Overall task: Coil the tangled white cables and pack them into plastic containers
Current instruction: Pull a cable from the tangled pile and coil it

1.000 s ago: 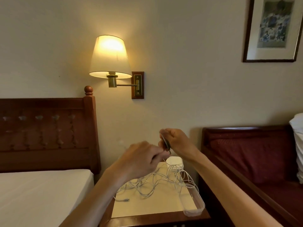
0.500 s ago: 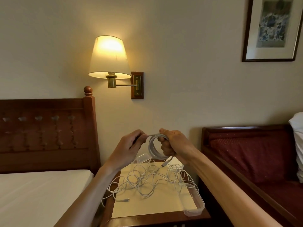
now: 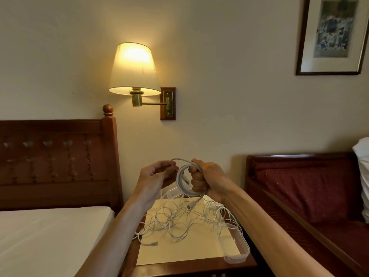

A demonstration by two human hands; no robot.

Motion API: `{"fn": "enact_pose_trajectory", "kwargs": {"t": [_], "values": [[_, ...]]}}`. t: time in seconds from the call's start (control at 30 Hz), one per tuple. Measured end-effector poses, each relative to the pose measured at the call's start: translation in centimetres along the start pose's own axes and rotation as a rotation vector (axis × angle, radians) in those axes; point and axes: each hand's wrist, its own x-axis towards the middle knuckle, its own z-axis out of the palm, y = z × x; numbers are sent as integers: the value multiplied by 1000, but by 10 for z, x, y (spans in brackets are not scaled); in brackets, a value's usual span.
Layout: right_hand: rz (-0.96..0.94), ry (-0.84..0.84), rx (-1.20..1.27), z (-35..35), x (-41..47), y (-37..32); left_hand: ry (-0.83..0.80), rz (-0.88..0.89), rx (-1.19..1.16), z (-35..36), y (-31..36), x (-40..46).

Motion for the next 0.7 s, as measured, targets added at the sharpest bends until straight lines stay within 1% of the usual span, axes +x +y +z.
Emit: {"fn": "enact_pose_trajectory", "kwargs": {"t": [0.07,0.13,0.23,0.33,0.47,0.5,0.53,0.63,0.7], "values": [[2,5,18,1,1,5,-70,-200,-204,6,-4,-3],[2,8,-4,0,1,7,-122,-293,-294,8,-10,-4],[-1,20,-43,0,0,6,-155,-321,-303,9,-12,-5],[-12,46,-47,2,-2,1,-146,-332,-313,14,-11,-5],[-50,108,-77,1,0,-4,-210,-313,-307,17,-5,-14],[-61,120,-80,1,0,-4,-205,-273,-274,17,-6,-17],[-74,128,-83,1,1,-3,-187,-199,-176,18,-7,-19],[-106,145,-100,5,3,-4,-66,68,273,20,-15,-28],[-129,156,-123,7,5,-3,3,174,463,21,-19,-30]]}}
